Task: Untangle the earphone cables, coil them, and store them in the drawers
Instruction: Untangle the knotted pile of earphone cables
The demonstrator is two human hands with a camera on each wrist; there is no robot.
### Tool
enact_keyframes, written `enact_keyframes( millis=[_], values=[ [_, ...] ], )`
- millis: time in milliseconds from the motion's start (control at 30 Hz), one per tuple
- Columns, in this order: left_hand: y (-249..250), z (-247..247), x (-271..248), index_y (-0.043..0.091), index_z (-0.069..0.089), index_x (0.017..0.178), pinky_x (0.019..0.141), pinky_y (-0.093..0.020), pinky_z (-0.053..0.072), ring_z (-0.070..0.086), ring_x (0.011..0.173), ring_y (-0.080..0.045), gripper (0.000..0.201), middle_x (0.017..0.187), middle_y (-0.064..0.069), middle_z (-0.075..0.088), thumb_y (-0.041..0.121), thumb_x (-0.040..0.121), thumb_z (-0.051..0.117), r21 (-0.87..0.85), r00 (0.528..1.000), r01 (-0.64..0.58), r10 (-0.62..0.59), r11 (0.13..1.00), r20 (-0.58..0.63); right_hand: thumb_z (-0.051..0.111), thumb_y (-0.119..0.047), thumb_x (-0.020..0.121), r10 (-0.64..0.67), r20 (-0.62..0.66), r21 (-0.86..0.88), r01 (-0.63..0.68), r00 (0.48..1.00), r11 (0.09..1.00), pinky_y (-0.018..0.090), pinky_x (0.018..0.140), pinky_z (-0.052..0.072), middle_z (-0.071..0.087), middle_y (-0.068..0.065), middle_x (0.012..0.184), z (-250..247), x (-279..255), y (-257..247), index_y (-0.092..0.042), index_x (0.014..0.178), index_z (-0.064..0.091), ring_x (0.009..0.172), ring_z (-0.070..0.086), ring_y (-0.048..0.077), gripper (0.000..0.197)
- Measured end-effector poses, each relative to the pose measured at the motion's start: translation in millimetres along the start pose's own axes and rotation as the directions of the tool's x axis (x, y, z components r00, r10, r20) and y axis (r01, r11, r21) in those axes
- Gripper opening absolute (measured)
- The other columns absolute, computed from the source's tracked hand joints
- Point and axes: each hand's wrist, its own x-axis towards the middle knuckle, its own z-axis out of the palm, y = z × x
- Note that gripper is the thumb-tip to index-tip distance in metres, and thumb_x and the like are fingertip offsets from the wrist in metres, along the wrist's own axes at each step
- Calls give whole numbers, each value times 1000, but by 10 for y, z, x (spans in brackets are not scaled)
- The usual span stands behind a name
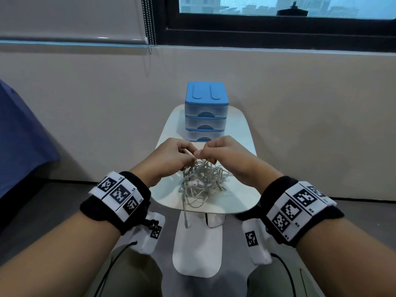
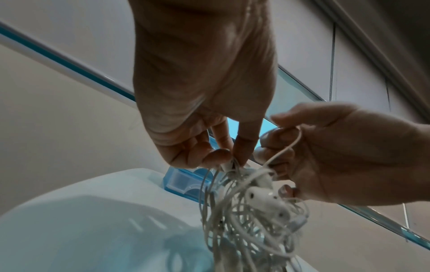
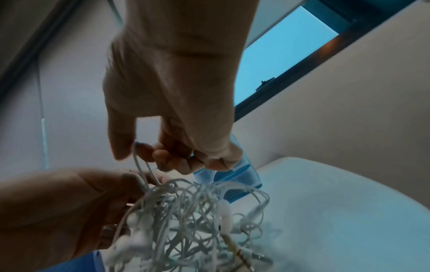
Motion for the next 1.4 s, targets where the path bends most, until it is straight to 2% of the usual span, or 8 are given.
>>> enact_keyframes(
  millis=[67, 167, 233, 400, 567, 667, 1000, 1400],
  values=[
    [-9, 7, -2, 11, 74, 89, 44, -10, 36, 50, 46, -1, 14, 64, 0, 63, -1, 90, 67, -13, 1000, -8, 8, 1000, 0, 73, -28, 83, -6, 39, -59, 9, 999, 998, 37, 72, 34, 49, 10, 72, -31, 25, 37, -14, 65, 68, 73, 39, 23, 23],
    [-57, -7, 18, 15, 73, 92, 45, -11, 37, 51, 50, -5, 20, 65, 0, 62, -4, 88, 67, -23, 1000, -1, 1, 1000, -15, 67, -19, 96, -89, 41, -6, 89, 995, 996, 18, 70, 40, 62, -1, 79, -112, 2, 21, -8, 92, 78, 74, 45, 10, 16],
    [-89, -21, 36, 19, 71, 97, 47, -14, 38, 52, 55, -9, 24, 70, -2, 62, -3, 88, 66, -5, 1000, 9, -10, 1000, -22, 64, -14, 99, -117, 29, 49, 116, 993, 992, 15, 64, 39, 67, -5, 82, -179, -8, 24, -10, 98, 79, 72, 46, 8, 16],
    [-142, -40, 57, 26, 63, 106, 58, -28, 47, 61, 65, -12, 28, 89, -2, 70, 6, 87, 72, 34, 999, -6, 7, 999, -48, 60, -13, 102, -73, -94, 118, 83, 993, 989, 26, 66, 44, 69, 1, 83, -218, 66, 145, -15, 95, 79, 70, 59, 11, 21],
    [-95, -120, -8, 21, 60, 90, 60, -28, 46, 60, 66, -11, 25, 89, 10, 64, 5, 83, 79, 141, 989, -150, 150, 979, 9, 60, -13, 102, -28, -180, 144, 55, 983, 988, 26, 67, 50, 70, 4, 79, -213, 115, 251, -8, 97, 76, 71, 67, 15, 18],
    [-87, -107, -22, 21, 69, 79, 74, -41, 56, 68, 76, -18, 19, 97, 7, 65, 6, 80, 81, 245, 979, -201, 187, 948, 78, 63, -13, 101, -13, -222, 141, 45, 975, 989, 25, 65, 50, 71, 4, 78, -210, 136, 280, -7, 95, 76, 69, 69, 15, 15],
    [-102, 16, 51, 32, 74, 77, 68, -25, 43, 57, 74, -4, 14, 94, 8, 62, 24, 78, 85, 462, 972, -231, 220, 856, 79, 76, -9, 91, 13, -305, 169, 41, 952, 985, 23, 56, 46, 75, 12, 76, -200, 148, 263, -7, 84, 70, 64, 70, 19, 10],
    [-108, -4, 73, 28, 72, 79, 76, -33, 53, 62, 77, -5, 12, 92, 11, 60, 24, 87, 80, 537, 937, -338, 330, 773, 115, 81, -9, 86, 40, -401, 75, -10, 915, 997, 19, 48, 46, 75, 12, 72, -230, 166, 309, -7, 77, 66, 56, 67, 17, 18]
  ],
)
